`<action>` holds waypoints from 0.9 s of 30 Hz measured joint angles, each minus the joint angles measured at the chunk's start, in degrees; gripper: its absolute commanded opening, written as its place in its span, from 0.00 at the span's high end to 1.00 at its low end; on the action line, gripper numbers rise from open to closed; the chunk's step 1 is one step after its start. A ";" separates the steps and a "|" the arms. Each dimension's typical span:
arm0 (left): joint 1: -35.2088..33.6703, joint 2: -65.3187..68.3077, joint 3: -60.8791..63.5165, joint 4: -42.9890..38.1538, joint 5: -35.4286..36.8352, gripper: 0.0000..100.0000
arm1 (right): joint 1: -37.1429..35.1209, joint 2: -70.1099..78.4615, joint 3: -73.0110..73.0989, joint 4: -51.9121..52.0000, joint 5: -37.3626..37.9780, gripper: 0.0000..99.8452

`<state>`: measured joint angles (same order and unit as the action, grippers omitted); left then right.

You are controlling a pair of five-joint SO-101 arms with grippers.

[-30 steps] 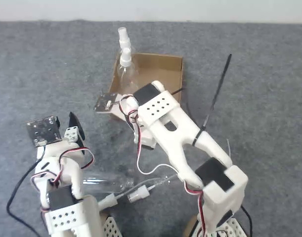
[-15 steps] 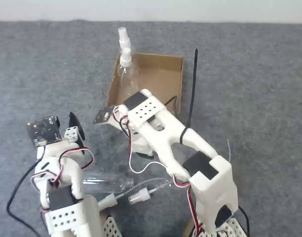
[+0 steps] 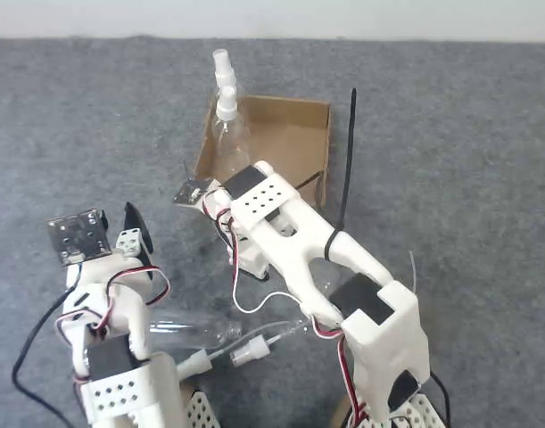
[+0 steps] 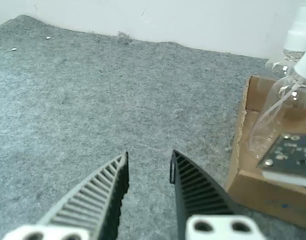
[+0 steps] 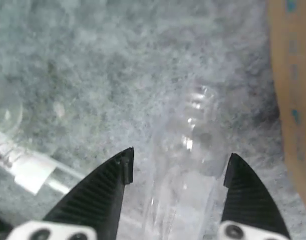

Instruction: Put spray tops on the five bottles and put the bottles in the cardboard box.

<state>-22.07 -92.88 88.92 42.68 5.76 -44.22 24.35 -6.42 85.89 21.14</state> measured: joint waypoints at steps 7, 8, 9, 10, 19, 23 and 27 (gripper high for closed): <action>0.00 0.00 0.00 0.00 0.00 0.87 | 0.00 0.00 0.88 -2.37 -0.26 0.81; 0.00 0.00 0.00 0.00 0.00 0.87 | 0.00 0.00 0.88 -2.37 -0.26 0.81; 0.00 0.00 0.00 0.00 0.00 0.87 | 0.00 0.00 0.88 -2.37 -0.26 0.81; 0.00 0.00 0.00 0.00 0.00 0.87 | 0.09 0.00 0.88 -2.37 -0.26 0.81; 0.00 0.00 0.00 0.00 0.00 0.87 | 0.00 0.26 2.46 -2.02 -0.26 0.75; 0.00 0.00 0.00 0.00 0.00 0.87 | 0.18 0.53 2.55 -1.67 -0.26 0.75; 0.00 0.00 0.00 0.00 0.00 0.87 | 0.00 0.53 2.55 -1.67 -0.26 0.80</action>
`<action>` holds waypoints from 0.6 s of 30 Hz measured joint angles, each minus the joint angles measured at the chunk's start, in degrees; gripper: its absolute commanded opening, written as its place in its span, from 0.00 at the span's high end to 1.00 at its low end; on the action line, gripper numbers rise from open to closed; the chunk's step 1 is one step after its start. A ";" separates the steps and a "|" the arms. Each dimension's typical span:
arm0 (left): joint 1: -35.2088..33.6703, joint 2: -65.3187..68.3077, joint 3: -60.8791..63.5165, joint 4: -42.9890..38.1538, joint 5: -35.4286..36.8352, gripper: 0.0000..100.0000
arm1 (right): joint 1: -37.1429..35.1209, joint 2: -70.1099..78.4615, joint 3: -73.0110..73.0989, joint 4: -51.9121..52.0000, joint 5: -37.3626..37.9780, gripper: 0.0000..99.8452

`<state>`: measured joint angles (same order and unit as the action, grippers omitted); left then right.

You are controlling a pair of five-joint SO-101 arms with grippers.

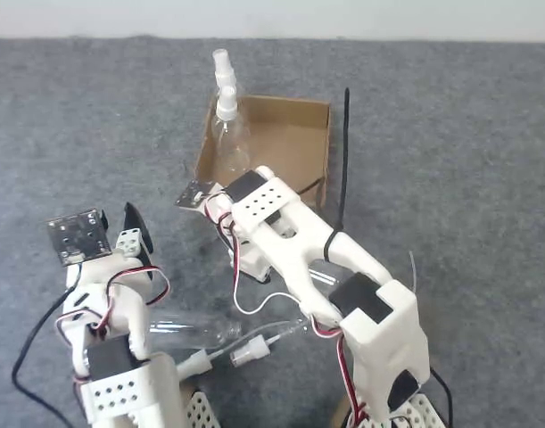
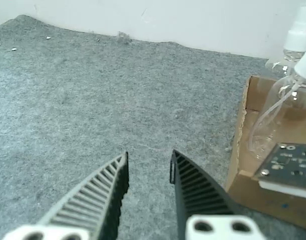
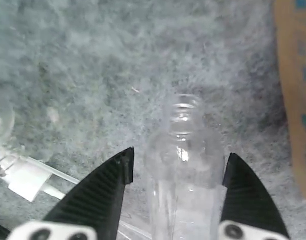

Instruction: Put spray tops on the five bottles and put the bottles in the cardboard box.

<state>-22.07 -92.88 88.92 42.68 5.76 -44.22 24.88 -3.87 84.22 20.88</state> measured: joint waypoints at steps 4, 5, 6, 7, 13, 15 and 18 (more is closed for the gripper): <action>0.00 0.00 0.00 0.00 0.00 0.87 | 0.09 0.00 0.00 0.00 0.00 0.81; 0.00 0.00 0.00 0.00 0.00 0.87 | 0.18 0.00 0.00 0.00 0.00 0.82; 0.00 0.00 0.00 0.00 0.00 0.87 | 0.18 0.00 0.00 0.00 0.00 0.82; 0.00 0.00 0.00 0.00 0.00 0.87 | 0.18 0.00 0.26 0.00 0.00 0.82; 0.00 0.00 0.97 0.00 0.00 0.87 | 0.18 0.00 0.62 0.00 0.00 0.89; 0.00 0.00 1.05 0.00 0.00 0.87 | 0.26 -0.09 0.62 0.00 0.00 0.90; 0.00 0.00 1.05 0.00 0.00 0.87 | 0.35 -0.09 0.62 0.00 0.00 0.91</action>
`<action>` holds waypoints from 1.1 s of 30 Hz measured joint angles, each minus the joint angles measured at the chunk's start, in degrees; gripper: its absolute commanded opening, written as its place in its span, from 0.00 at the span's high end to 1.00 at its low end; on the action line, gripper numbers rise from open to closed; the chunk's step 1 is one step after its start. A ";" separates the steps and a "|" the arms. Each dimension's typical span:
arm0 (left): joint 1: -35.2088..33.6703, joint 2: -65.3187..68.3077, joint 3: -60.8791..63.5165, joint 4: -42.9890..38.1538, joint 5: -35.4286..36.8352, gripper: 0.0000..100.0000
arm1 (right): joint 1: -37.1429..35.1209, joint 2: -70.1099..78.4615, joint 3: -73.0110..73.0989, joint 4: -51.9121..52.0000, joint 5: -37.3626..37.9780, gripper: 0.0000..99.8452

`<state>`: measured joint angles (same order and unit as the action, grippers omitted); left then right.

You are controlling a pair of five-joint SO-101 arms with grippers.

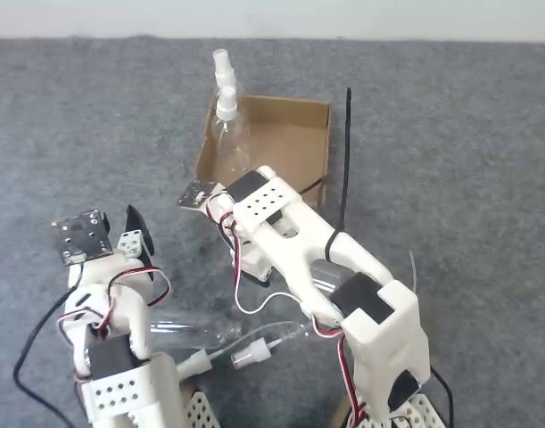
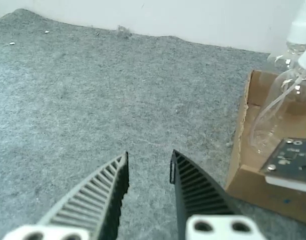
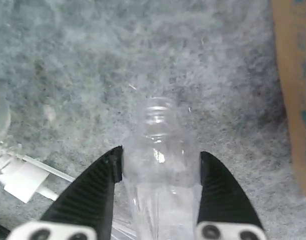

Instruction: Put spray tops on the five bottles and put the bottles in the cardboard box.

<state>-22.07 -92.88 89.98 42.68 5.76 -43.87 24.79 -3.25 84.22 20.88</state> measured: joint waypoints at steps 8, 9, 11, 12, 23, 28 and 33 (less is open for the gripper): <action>0.00 0.00 0.00 0.00 0.00 0.87 | -0.26 -6.59 0.09 3.78 0.09 0.91; 0.00 0.00 0.00 0.00 0.00 0.87 | -0.35 -8.35 0.09 4.40 0.09 0.91; 0.00 0.00 0.00 0.00 0.00 0.87 | -0.35 -11.52 0.09 5.63 0.09 0.91; 0.00 0.00 0.00 0.00 0.00 0.87 | -0.35 -12.84 0.09 6.33 0.09 0.91; 0.00 0.00 0.00 0.00 0.00 0.87 | -0.35 -26.55 0.09 12.84 0.09 0.91; 0.00 0.00 0.00 0.00 0.00 0.87 | -0.35 -32.53 0.09 15.21 -0.97 0.91; 0.00 0.00 0.00 0.00 0.00 0.87 | -0.35 -38.68 0.88 15.38 -2.99 0.91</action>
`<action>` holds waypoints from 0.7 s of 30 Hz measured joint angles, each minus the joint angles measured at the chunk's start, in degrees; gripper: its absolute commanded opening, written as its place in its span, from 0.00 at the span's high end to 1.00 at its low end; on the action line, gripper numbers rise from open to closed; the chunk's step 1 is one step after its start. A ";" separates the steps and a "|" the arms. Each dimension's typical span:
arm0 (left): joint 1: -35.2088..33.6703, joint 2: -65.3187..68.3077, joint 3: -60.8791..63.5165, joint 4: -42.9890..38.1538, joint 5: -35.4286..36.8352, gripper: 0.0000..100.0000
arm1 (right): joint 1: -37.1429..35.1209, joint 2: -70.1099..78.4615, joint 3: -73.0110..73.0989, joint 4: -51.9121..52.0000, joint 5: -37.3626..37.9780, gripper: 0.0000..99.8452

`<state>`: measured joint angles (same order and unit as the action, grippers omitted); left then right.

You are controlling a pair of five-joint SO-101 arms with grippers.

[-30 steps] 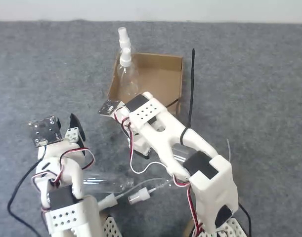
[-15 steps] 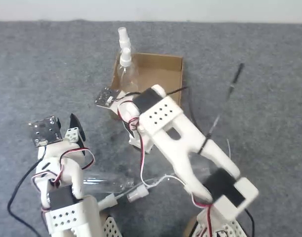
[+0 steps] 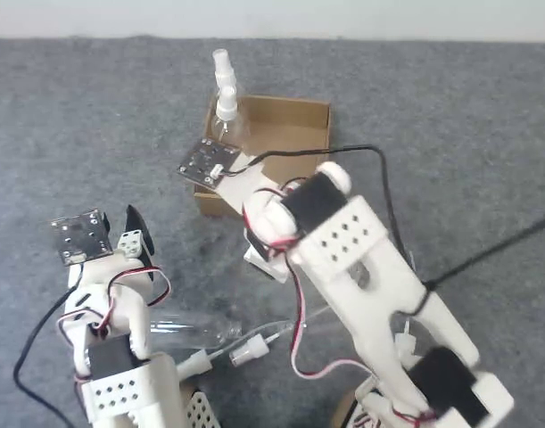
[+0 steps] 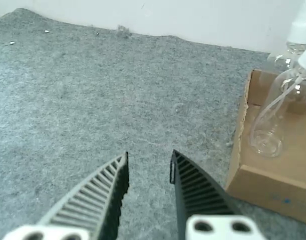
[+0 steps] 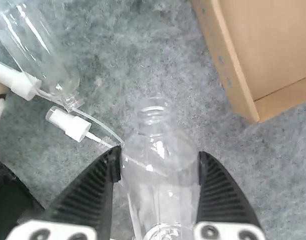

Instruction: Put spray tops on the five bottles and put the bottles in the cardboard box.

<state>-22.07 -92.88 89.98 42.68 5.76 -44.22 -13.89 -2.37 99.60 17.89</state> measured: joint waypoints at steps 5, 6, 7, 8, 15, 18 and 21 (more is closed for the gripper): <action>0.00 0.00 0.00 0.00 0.00 0.87 | 2.37 -4.75 3.34 0.09 -0.18 0.91; 0.00 0.00 0.00 0.00 0.00 0.87 | 3.25 -5.63 4.40 0.00 -0.18 0.91; 0.00 0.00 0.00 0.00 0.00 0.87 | 4.13 -6.59 5.63 -0.18 -0.18 0.91; 0.00 0.00 0.00 0.00 0.00 0.87 | 5.01 -7.65 7.03 -1.05 -0.18 0.91; 0.00 0.00 0.00 0.00 0.00 0.87 | 10.29 -17.49 18.55 -9.05 -0.53 0.91; 0.00 0.00 0.00 0.00 0.00 0.87 | 12.66 -21.80 22.59 -11.87 -0.53 0.91; 0.00 0.00 0.00 0.00 0.00 0.87 | 15.56 -25.41 26.02 -14.86 -1.14 0.91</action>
<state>-22.07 -92.88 89.98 42.68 5.76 -28.66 -39.30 23.65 84.75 16.75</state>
